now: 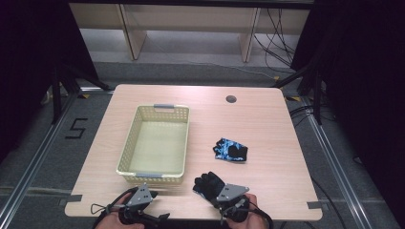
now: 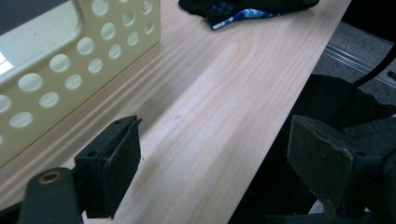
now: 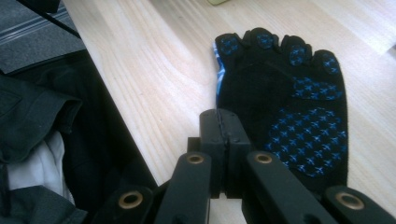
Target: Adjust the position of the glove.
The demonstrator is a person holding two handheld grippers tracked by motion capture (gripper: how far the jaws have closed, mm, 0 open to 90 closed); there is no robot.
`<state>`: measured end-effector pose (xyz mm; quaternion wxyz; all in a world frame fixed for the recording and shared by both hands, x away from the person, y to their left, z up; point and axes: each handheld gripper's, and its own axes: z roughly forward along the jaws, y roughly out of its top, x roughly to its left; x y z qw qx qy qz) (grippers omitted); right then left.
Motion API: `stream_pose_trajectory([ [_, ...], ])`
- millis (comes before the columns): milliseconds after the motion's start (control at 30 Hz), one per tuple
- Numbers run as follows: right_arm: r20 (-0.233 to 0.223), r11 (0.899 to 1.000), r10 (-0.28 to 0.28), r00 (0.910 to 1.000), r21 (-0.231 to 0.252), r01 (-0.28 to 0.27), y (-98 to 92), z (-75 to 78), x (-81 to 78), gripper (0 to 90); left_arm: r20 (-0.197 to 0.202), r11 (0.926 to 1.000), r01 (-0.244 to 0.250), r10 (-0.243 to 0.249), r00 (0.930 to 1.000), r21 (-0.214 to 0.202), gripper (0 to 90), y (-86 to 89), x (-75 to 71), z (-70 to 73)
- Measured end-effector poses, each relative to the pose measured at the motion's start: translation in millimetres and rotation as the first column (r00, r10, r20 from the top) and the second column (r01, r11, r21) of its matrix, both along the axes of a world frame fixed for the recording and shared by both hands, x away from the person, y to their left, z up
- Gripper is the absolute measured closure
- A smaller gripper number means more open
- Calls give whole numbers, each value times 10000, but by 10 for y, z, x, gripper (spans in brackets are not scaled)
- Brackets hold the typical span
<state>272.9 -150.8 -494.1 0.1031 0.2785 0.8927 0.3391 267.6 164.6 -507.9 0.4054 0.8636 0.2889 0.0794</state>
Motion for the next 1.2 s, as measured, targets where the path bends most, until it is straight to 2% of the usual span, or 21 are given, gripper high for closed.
stream_pose_trajectory([
  [67, -107, 9999, 69, 9999, -123, -71, -6, 8, 2, 900, 57, 9998, 44, -45, 10000, 204, 170, 12, 11, 7],
  [233, -229, 9999, -134, 9996, -66, 132, -4, -50, 17, 900, -89, 9999, -136, 136, 9999, 28, 170, -1, -1, -4],
  [267, -229, 9999, -134, 9996, -66, 132, -4, -50, 17, 900, 36, 9999, 53, -53, 10000, 147, 170, 8, 8, 6],
  [300, -383, 9997, -191, 9991, -140, 186, -37, -50, 29, 900, -163, 10000, -68, 68, 9998, -5, 170, -1, -11, 3],
  [333, -383, 9997, -191, 9991, -140, 186, -37, -50, 29, 900, -163, 10000, -68, 68, 9998, -5, 170, -1, -11, 3],
  [433, -505, 9984, -554, 9972, 60, 558, -81, -65, 43, 900, -132, 9999, -102, 103, 9999, 57, 170, 6, -5, 7],
  [467, -316, 9989, -442, 9985, 156, 447, -146, -84, 97, 900, -45, 10000, -12, 13, 10000, 94, 170, 8, -2, 10],
  [533, -396, 9986, -482, 9981, 218, 491, -179, -82, 107, 900, 52, 9998, 95, -95, 9999, 148, 170, 11, 1, 13],
  [567, -666, 9964, -823, 9944, 130, 833, -233, -62, 108, 900, -88, 10000, -54, 54, 9999, 66, 170, 4, -9, 7],
  [600, -515, 9957, -886, 9947, 207, 898, -246, -78, 120, 900, -87, 10000, -65, 66, 9999, 59, 170, 3, -9, 7],
  [667, -628, 9943, -1040, 9926, 168, 1052, -285, -73, 130, 900, -106, 10000, -28, 29, 9999, 84, 170, 3, -10, 7],
  [700, -726, 9942, -1060, 9917, 104, 1070, -308, -67, 132, 900, -127, 9999, -123, 122, 9998, -65, 170, -7, -18, 2],
  [733, -658, 9931, -1143, 9913, 202, 1158, -321, -76, 139, 900, -104, 10000, -31, 32, 9999, 82, 170, 3, -11, 8],
  [767, -839, 9916, -1257, 9885, 201, 1278, -335, -63, 140, 900, -86, 10000, -55, 55, 9999, 74, 170, 3, -9, 9],
  [833, -712, 9896, -1403, 9875, 213, 1422, -363, -77, 155, 900, -67, 9999, -126, 126, 9999, -73, 170, -7, -16, 6],
  [900, -833, 9908, -1311, 9879, 236, 1335, -397, -66, 170, 900, -62, 9999, -113, 113, 9999, -51, 170, -6, -20, 7],
  [933, -562, 9900, -1357, 9891, 311, 1376, -401, -85, 176, 896, -63, 9999, -119, 119, 9999, -49, 170, -6, -21, 7],
  [1100, -465, 9931, -1077, 9931, 407, 1096, -403, -83, 186, 877, -10, 9999, -109, 110, 9999, 61, 171, -1, -15, 8],
  [1133, -645, 9938, -1039, 9925, 323, 1062, -409, -61, 183, 865, -63, 9999, -120, 120, 9999, -55, 171, -4, -19, 10],
  [1167, -815, 9893, -1383, 9870, 360, 1415, -404, -34, 157, 842, -65, 9999, -137, 136, 9999, -78, 170, -5, -17, 10],
  [1200, -788, 9894, -1337, 9879, 460, 1376, -408, -11, 154, 825, -75, 9999, -140, 139, 9999, -59, 171, -4, -15, 11],
])
